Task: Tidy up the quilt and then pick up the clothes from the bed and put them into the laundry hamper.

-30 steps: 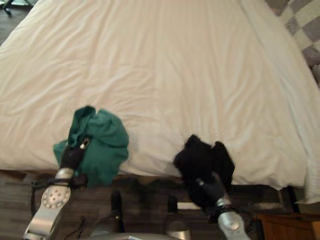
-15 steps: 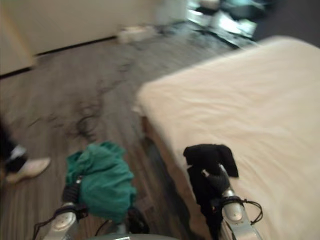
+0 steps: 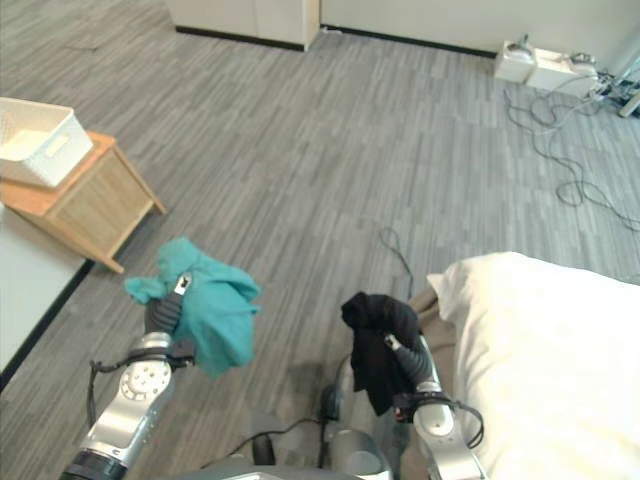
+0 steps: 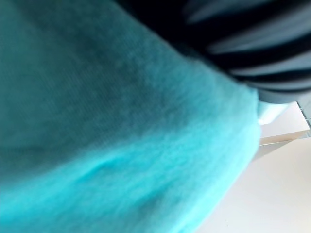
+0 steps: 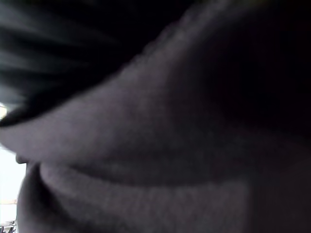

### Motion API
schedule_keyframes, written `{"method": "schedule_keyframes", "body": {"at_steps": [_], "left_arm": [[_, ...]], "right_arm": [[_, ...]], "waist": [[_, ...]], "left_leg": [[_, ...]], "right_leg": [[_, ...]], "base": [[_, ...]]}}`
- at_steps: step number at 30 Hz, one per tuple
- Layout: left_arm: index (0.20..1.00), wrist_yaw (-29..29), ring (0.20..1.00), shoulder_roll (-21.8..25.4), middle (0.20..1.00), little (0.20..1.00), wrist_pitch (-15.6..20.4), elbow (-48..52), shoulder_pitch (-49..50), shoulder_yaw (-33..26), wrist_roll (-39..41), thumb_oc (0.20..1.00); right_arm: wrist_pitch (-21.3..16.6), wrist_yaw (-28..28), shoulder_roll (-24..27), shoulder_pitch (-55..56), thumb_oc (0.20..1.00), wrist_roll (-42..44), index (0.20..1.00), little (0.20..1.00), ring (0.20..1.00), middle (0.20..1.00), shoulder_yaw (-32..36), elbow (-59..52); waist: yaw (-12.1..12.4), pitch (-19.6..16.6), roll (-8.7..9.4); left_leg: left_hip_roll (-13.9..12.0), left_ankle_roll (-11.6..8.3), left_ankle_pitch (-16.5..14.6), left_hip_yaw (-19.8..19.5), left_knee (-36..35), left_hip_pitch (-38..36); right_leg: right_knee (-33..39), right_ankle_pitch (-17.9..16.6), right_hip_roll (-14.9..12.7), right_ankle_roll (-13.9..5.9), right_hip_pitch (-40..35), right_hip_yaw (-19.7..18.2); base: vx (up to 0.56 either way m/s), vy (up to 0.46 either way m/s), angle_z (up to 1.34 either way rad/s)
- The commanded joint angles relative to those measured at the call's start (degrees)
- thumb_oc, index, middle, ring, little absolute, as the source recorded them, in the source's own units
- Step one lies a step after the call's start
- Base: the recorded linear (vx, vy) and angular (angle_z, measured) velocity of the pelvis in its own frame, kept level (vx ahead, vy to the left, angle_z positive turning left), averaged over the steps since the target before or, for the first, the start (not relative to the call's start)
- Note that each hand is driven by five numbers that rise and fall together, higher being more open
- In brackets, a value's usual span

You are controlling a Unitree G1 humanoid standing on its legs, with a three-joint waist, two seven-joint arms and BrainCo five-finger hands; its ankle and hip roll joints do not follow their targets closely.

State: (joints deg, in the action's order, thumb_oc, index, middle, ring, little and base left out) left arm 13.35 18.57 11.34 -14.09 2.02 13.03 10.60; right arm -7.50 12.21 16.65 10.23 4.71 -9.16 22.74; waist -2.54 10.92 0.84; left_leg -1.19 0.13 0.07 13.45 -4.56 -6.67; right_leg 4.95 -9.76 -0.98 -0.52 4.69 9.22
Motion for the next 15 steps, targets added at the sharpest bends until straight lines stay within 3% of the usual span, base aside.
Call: {"method": "schedule_keyframes", "body": {"at_steps": [1, 3, 5, 6, 7, 8, 9, 10, 13, 15], "left_arm": [[0.2, -2.7, 0.2, -5.9, 0.2, 0.2, 0.9, -18.9, -6.4, 5.8, -2.2, 0.2], [0.2, -2.4, 0.2, -5.2, 0.2, 0.2, 0.8, -17.7, -6.8, 6.7, -4.2, 0.2], [0.2, -2.1, 0.2, -4.2, 0.2, 0.2, 0.6, -15.5, -7.7, 7.4, -6.0, 0.2], [0.2, -0.7, 0.2, -4.3, 0.2, 0.2, 0.3, -15.9, -8.0, 7.5, -6.5, 0.2], [0.2, -0.7, 0.2, -4.3, 0.2, 0.2, 0.3, -16.0, -8.0, 7.6, -6.5, 0.2], [0.2, -0.1, 0.2, -4.2, 0.2, 0.2, 0.3, -15.8, -7.9, 7.2, -6.4, 0.2], [0.2, -0.1, 0.2, -4.2, 0.2, 0.2, -0.1, -14.9, -7.4, 7.5, -7.4, 0.2], [0.2, -0.1, 0.2, -4.2, 0.2, 0.2, -0.1, -14.9, -7.3, 7.5, -7.5, 0.2], [0.2, 0.3, 0.2, -4.2, 0.2, 0.2, -0.9, -15.4, -7.9, 7.6, -9.5, 0.2], [0.2, 0.5, 0.2, -4.0, 0.2, 0.2, -1.0, -15.7, -8.4, 7.7, -9.9, 0.2]], "right_arm": [[-1.1, 0.8, 3.3, -3.9, 0.2, 1.5, 0.2, 0.2, 0.2, 0.2, 6.3, 10.0], [-1.6, 0.5, 4.0, -3.3, 0.2, 0.8, 0.2, 0.2, 0.2, 0.2, 6.0, 8.0], [-2.2, 0.9, 5.6, -3.5, 0.2, 0.5, 0.2, 0.2, 0.2, 0.2, 5.9, 6.3], [-1.6, 1.7, 6.3, -4.5, 0.2, -0.3, 0.2, 0.2, 0.2, 0.2, 5.5, 5.0], [-1.5, 1.7, 6.3, -4.5, 0.2, -0.4, 0.2, 0.2, 0.2, 0.2, 5.5, 5.0], [-1.4, 1.7, 7.0, -4.8, 0.2, -1.1, 0.2, 0.2, 0.2, 0.2, 5.2, 3.7], [-1.1, 1.8, 7.8, -4.8, 0.2, -1.8, 0.2, 0.2, 0.2, 0.2, 5.3, 2.8], [-1.1, 1.8, 7.8, -4.8, 0.2, -1.8, 0.2, 0.2, 0.2, 0.2, 5.3, 2.8], [-0.8, 2.3, 8.9, -5.6, 0.2, -2.2, 0.2, 0.2, 0.2, 0.2, 4.5, 2.4], [-0.5, 2.3, 8.7, -6.2, 0.2, -2.6, 0.2, 0.2, 0.2, 0.2, 4.0, 2.4]], "waist": [[1.8, 0.2, -2.86], [2.1, 1.2, -2.38], [3.1, 3.2, -1.51], [4.1, 4.4, -1.13], [4.0, 4.3, -1.18], [4.6, 4.2, -0.87], [5.2, 3.6, -0.27], [5.3, 3.5, -0.16], [6.5, 2.5, -0.56], [7.3, 2.0, 0.03]], "left_leg": [[0.8, -3.32, -3.9, -6.6, 6.7, 3.4], [0.5, -3.82, -3.9, -7.0, 11.8, 5.5], [-0.3, -5.34, -0.9, -7.5, 22.6, 10.9], [1.5, -5.07, 0.2, -9.3, 27.3, 15.3], [1.5, -5.05, 0.0, -9.3, 27.7, 15.5], [3.0, -4.56, -0.9, -9.4, 26.5, 17.6], [2.4, -3.24, -3.2, -6.9, 22.0, 19.9], [2.5, -3.19, -3.3, -6.7, 21.8, 19.7], [-0.1, -3.57, 0.7, -1.4, 11.2, 22.5], [-1.2, -3.51, 1.6, 0.4, 7.5, 23.7]], "right_leg": [[-4.4, 14.9, -1.9, -5.62, -8.8, 1.2], [-3.4, 14.9, -1.7, -5.12, -9.7, 0.9], [-2.6, 15.6, -1.7, -3.76, -11.5, 1.3], [-2.2, 16.2, -1.6, -3.19, -12.4, 0.5], [-2.2, 16.3, -1.5, -3.21, -12.4, 0.5], [-1.7, 16.7, -1.4, -3.33, -12.9, -0.1], [-1.1, 18.3, -1.7, -3.89, -13.8, -0.2], [-1.1, 18.3, -1.8, -3.95, -13.9, -0.3], [-0.6, 20.7, -0.6, -4.3, -17.0, 1.0], [-1.3, 22.0, -0.7, -4.97, -18.9, 2.2]], "base": [[0.09, -0.145, 0.21], [0.05, -0.114, 0.03], [0.12, -0.16, -0.01], [0.15, -0.115, 0.03], [0.25, -0.091, -0.14], [0.36, -0.057, -0.49], [0.37, -0.056, -0.55], [0.42, -0.02, -0.54], [0.42, 0.015, -0.24], [0.51, -0.001, 0.15]]}}
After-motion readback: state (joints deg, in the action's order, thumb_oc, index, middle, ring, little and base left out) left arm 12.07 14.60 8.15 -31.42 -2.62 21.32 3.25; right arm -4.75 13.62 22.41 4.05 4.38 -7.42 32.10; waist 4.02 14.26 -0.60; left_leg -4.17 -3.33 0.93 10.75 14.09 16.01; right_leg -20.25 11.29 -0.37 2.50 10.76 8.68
